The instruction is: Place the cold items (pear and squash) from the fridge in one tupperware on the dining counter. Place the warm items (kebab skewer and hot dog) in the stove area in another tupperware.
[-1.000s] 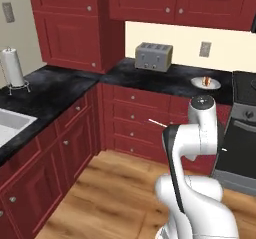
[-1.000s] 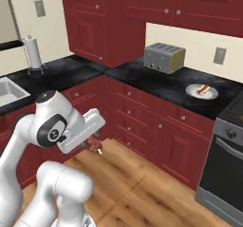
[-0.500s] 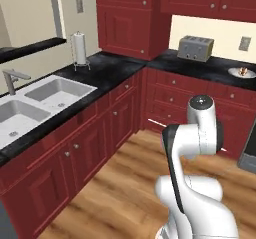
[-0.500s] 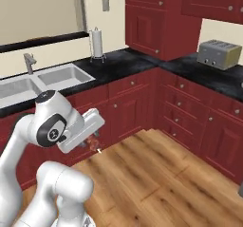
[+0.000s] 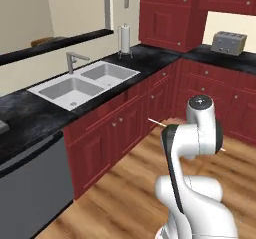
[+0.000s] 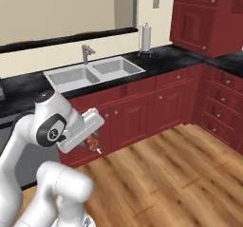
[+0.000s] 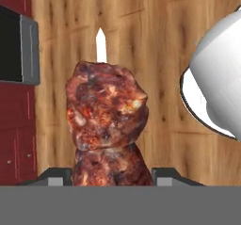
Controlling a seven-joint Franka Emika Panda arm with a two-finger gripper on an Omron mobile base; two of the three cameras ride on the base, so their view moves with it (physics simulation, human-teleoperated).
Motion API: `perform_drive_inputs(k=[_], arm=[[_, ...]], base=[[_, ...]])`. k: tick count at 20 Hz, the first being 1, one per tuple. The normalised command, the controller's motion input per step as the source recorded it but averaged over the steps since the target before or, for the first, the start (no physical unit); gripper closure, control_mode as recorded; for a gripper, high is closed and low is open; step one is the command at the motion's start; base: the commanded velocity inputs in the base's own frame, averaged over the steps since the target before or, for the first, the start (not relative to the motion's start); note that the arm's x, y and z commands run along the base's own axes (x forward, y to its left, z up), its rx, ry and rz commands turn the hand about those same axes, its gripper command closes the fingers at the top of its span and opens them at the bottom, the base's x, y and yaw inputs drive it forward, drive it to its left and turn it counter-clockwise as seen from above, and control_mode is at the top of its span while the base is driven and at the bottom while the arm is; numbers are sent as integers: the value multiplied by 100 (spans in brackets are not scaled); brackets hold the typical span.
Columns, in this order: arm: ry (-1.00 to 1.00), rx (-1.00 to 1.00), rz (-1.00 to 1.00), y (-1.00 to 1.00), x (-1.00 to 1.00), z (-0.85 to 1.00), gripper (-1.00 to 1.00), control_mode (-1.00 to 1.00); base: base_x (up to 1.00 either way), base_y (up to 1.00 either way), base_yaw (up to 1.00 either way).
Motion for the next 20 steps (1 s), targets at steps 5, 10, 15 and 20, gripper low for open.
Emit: perform_drive_inputs(k=[5,10,15,20], arm=[[0,0,0,0,0,0,100,100],[0,0,0,0,0,0,100,100],[0,0,0,0,0,0,100,100],[0,0,0,0,0,0,100,100]], base=[[-100,100,35],[-44,100,23],[3,100,-2],[1,100,-6]])
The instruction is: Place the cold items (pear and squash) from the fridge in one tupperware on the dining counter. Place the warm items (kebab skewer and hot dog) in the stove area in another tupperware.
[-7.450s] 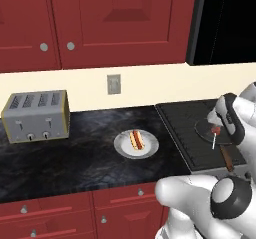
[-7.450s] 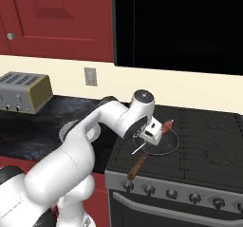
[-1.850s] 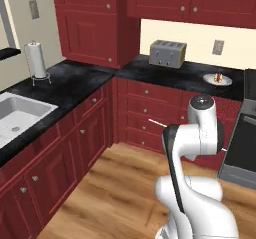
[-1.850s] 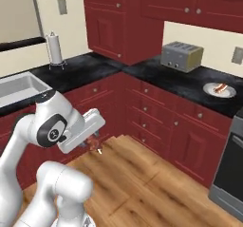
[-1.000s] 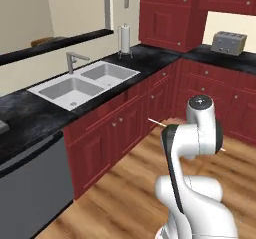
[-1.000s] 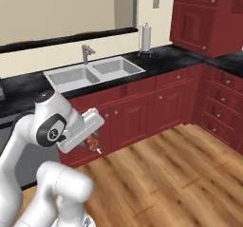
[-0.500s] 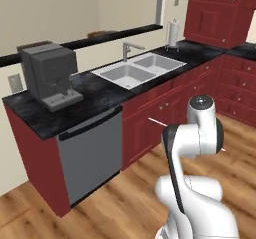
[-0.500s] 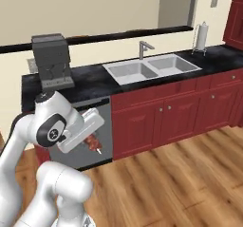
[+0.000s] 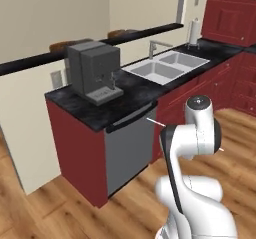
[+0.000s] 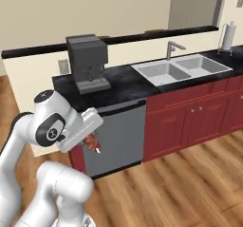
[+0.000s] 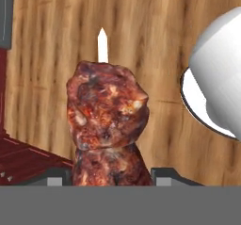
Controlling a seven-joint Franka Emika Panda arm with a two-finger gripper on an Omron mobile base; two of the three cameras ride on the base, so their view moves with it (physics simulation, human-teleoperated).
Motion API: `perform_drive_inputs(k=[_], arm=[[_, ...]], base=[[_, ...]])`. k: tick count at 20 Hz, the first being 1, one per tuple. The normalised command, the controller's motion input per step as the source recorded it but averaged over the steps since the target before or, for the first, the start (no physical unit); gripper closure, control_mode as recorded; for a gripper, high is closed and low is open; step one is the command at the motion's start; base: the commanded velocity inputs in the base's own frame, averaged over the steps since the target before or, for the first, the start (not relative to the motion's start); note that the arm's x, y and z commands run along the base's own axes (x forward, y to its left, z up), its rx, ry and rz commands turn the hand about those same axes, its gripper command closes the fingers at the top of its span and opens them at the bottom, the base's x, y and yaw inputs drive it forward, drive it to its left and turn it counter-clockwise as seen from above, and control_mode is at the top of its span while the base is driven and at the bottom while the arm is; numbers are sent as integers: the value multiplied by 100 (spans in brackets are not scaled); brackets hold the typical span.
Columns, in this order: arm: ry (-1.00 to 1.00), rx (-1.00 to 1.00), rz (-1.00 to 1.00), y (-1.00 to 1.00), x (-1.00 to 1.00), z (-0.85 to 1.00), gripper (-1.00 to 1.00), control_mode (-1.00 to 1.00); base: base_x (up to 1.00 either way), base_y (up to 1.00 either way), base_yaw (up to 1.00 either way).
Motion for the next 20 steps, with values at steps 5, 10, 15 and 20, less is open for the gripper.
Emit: perform_drive_inputs(k=[5,10,15,20], arm=[[0,0,0,0,0,0,100,100],[0,0,0,0,0,0,100,100],[0,0,0,0,0,0,100,100],[0,0,0,0,0,0,100,100]], base=[[0,100,-4],[0,100,-1],[0,100,-1],[0,100,-6]])
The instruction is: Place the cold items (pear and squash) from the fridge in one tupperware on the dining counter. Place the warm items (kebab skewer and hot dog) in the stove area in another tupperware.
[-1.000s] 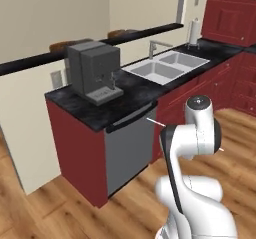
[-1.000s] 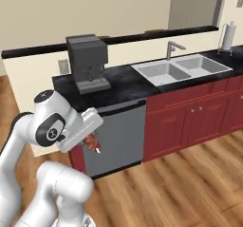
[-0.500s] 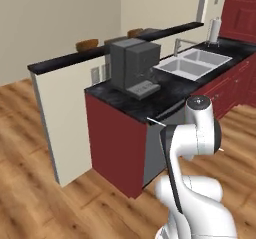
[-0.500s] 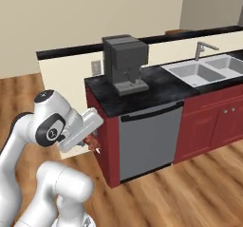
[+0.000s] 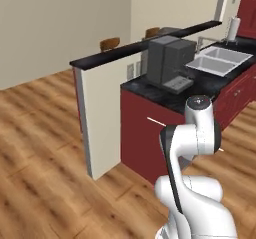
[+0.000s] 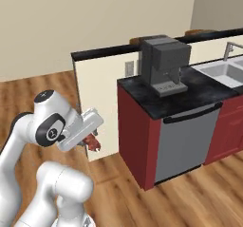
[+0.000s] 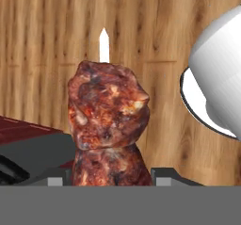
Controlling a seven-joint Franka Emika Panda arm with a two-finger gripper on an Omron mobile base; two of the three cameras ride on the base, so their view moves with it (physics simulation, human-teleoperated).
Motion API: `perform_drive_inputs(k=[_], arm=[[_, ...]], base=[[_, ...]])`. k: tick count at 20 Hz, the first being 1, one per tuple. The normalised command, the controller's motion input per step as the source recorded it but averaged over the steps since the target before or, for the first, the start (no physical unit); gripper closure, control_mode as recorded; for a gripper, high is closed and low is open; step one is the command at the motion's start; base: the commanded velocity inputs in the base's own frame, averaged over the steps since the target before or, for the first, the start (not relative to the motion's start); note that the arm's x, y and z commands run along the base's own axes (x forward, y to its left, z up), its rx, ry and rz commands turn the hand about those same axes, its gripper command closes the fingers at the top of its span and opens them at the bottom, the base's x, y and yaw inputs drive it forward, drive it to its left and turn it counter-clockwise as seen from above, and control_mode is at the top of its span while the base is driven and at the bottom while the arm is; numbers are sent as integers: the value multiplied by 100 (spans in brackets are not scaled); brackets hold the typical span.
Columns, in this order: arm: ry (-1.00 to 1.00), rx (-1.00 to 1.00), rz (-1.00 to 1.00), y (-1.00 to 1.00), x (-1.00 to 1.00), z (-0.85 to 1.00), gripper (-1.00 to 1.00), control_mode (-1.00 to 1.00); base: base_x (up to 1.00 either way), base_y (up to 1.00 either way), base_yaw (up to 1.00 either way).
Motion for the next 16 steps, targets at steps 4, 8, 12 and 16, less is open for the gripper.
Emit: perform_drive_inputs(k=[4,8,12,16], arm=[[0,0,0,0,0,0,100,100],[0,0,0,0,0,0,100,100],[0,0,0,0,0,0,100,100],[0,0,0,0,0,0,100,100]], base=[[25,100,-13],[50,100,-25],[39,100,-35],[18,100,-37]])
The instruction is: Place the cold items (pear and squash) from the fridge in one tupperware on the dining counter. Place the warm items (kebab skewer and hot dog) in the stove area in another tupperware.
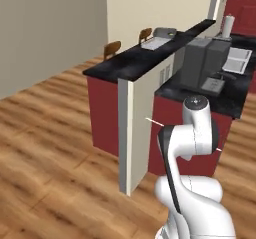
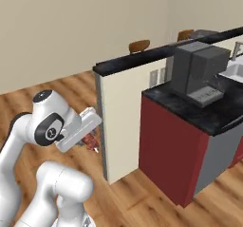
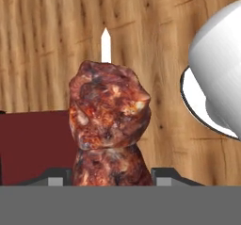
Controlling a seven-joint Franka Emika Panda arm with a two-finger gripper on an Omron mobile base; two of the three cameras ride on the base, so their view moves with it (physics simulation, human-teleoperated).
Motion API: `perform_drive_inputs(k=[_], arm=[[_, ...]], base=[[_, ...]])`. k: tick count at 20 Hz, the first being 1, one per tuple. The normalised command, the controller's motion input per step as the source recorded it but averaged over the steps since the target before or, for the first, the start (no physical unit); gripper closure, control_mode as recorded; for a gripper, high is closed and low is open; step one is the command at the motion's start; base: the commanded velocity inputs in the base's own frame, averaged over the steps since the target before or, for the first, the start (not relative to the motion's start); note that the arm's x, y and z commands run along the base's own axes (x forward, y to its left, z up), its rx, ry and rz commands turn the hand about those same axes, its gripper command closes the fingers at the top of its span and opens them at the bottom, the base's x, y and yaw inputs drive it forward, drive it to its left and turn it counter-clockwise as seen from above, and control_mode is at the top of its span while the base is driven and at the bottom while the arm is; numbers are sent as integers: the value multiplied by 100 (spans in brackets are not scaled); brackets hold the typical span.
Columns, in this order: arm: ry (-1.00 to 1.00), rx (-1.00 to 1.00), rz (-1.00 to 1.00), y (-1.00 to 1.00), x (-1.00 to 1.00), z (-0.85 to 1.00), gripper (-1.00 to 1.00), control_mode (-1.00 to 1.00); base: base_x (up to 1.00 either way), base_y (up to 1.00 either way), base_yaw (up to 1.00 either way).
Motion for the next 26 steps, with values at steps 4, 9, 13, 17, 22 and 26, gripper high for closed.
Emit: perform_drive_inputs(k=[4,9,13,17,22,26], arm=[[0,0,0,0,0,0,100,100],[0,0,0,0,0,0,100,100],[0,0,0,0,0,0,100,100],[0,0,0,0,0,0,100,100],[0,0,0,0,0,0,100,100],[0,0,0,0,0,0,100,100]], base=[[4,100,-36],[13,100,-34],[45,100,-31],[69,100,-24],[71,100,-18],[72,100,-19]])
